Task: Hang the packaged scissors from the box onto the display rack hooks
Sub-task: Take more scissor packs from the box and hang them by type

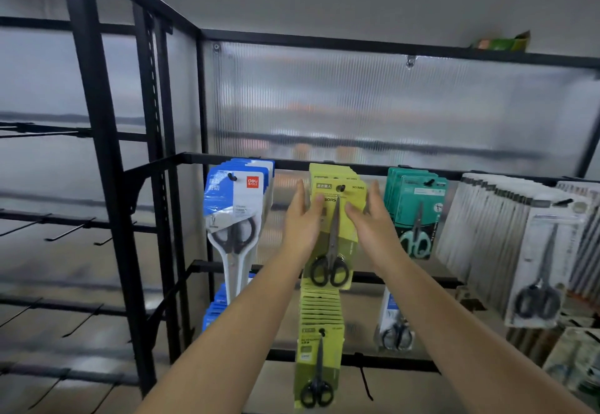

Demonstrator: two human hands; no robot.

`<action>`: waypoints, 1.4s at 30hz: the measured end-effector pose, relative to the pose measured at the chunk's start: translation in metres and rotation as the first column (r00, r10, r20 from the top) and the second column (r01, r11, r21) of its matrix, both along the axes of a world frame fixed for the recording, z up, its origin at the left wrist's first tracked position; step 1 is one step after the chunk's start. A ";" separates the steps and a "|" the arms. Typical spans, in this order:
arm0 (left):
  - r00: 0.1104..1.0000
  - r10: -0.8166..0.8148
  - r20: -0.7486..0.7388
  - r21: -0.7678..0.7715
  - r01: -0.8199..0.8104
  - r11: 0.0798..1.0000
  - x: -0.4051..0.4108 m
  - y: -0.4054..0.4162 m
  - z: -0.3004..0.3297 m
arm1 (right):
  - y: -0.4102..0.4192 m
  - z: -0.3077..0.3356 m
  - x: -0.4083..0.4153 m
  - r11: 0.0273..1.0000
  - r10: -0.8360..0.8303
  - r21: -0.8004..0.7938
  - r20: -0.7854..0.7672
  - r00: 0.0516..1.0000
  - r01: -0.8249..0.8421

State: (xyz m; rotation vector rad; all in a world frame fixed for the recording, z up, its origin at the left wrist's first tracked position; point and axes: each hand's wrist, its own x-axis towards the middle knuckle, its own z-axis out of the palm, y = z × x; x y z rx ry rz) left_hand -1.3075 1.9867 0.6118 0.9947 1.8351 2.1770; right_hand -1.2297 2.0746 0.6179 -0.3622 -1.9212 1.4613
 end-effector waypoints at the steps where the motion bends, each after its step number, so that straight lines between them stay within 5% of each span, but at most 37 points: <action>1: 0.999 -0.008 -0.037 0.006 0.009 1.000 0.001 -0.001 -0.004 | 0.000 -0.004 0.001 0.999 0.000 0.049 0.013 1.000 -0.001; 8: 0.989 -0.008 -0.145 -0.128 -0.011 0.992 0.003 -0.002 -0.004 | -0.003 -0.002 0.009 0.991 0.044 0.123 0.098 0.994 -0.056; 12: 0.986 0.073 -0.147 -0.225 -0.105 0.969 0.010 -0.021 -0.018 | -0.019 -0.027 0.021 0.957 -0.221 0.187 -0.016 0.975 0.220; 15: 0.976 0.120 -0.184 -0.303 -0.172 0.937 0.014 -0.050 -0.043 | -0.038 -0.050 0.033 0.919 -0.214 0.300 -0.163 0.963 0.256; 17: 0.960 0.197 -0.196 -0.245 -0.243 0.938 0.013 -0.070 -0.054 | -0.051 -0.059 0.033 0.911 -0.151 0.357 -0.178 0.972 0.207; 20: 0.903 0.411 -0.124 0.094 -0.401 0.911 0.009 -0.104 -0.050 | -0.070 -0.058 0.015 0.922 -0.045 0.377 -0.122 0.991 0.088; 23: 0.890 0.454 0.041 0.328 -0.441 0.835 -0.011 -0.127 -0.032 | -0.090 -0.039 -0.011 0.970 -0.004 0.243 -0.089 0.996 0.026; 28: 0.946 0.095 0.310 0.117 -0.137 0.984 -0.054 -0.128 0.011 | -0.106 0.011 -0.057 0.987 0.140 -0.095 0.134 0.981 -0.128; 32: 0.967 -0.020 0.253 0.037 0.011 0.999 -0.068 -0.131 0.015 | -0.110 0.024 -0.079 0.925 0.284 -0.295 0.109 0.953 -0.242; 35: 0.980 0.004 0.197 0.030 -0.010 1.000 -0.074 -0.141 -0.006 | -0.111 0.000 -0.075 0.964 0.172 -0.214 0.051 0.984 -0.158; 39: 0.910 0.096 0.403 -0.089 -0.065 0.994 -0.087 -0.149 -0.071 | -0.117 -0.074 -0.067 0.943 -0.123 -0.315 -0.037 0.992 0.105; 42: 0.816 0.163 0.554 -0.203 -0.058 0.977 -0.086 -0.150 -0.112 | -0.119 -0.125 -0.074 0.886 -0.166 -0.412 0.145 0.975 0.212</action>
